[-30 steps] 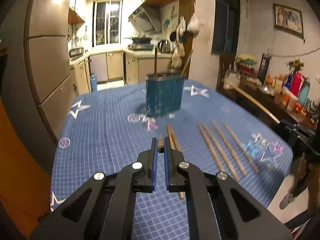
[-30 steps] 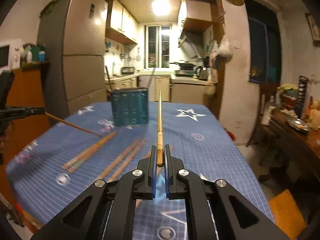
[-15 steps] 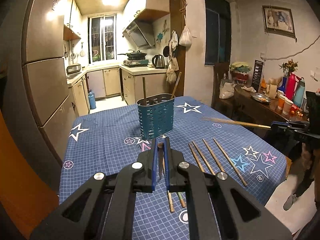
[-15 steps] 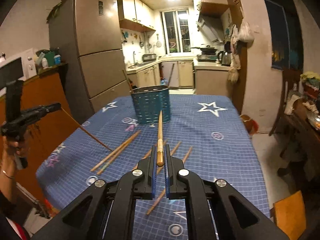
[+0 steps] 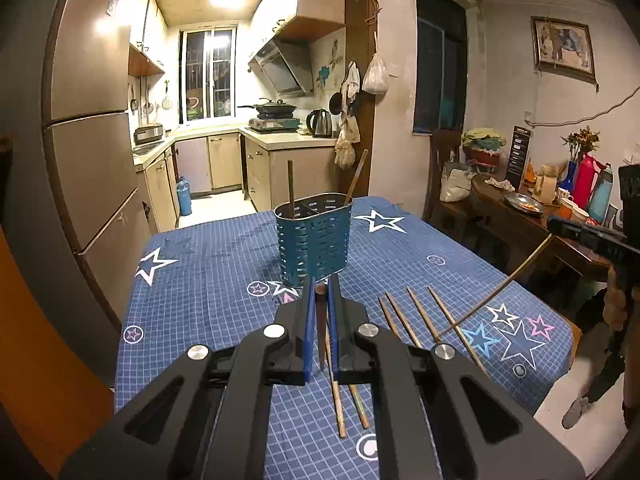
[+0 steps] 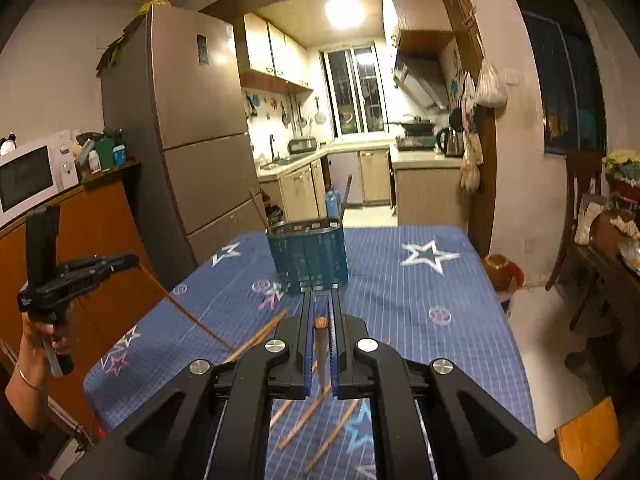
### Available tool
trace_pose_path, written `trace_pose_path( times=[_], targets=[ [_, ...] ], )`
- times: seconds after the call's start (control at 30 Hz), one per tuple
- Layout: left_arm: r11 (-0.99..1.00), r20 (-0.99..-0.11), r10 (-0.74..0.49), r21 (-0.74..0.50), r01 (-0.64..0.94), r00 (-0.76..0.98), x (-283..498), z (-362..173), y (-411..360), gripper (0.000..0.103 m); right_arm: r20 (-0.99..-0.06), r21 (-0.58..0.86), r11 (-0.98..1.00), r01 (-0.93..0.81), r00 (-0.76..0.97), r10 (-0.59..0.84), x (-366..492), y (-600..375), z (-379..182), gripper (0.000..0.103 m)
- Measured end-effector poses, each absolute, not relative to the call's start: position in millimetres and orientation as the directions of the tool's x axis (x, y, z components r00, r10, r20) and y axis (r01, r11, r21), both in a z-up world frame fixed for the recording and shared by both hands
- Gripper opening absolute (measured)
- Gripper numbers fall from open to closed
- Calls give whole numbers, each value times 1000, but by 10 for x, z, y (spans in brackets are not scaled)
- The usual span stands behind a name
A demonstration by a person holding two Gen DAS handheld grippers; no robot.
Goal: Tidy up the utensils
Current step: 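Carry the chopstick with the right tool and lower it into the teal holder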
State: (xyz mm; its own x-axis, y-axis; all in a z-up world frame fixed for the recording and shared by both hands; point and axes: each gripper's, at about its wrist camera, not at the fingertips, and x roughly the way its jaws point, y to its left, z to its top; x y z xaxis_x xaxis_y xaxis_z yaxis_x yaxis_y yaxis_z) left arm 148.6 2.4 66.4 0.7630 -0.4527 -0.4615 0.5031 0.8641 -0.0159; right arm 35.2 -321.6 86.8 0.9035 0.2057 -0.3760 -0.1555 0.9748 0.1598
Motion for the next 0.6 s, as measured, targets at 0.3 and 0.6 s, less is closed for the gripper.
trace_pose_path(
  times=[0.3, 0.6],
  targets=[
    [856, -461, -474, -42, 515, 750, 1692, 816, -26, 5, -365, 134, 976, -174, 907, 212, 791, -3082, 1148, 8],
    [833, -406, -519, -43, 552, 752, 1899, 1353, -273, 5, -346, 121, 972, -201, 909, 231, 1341, -2925, 1612, 8]
  ],
)
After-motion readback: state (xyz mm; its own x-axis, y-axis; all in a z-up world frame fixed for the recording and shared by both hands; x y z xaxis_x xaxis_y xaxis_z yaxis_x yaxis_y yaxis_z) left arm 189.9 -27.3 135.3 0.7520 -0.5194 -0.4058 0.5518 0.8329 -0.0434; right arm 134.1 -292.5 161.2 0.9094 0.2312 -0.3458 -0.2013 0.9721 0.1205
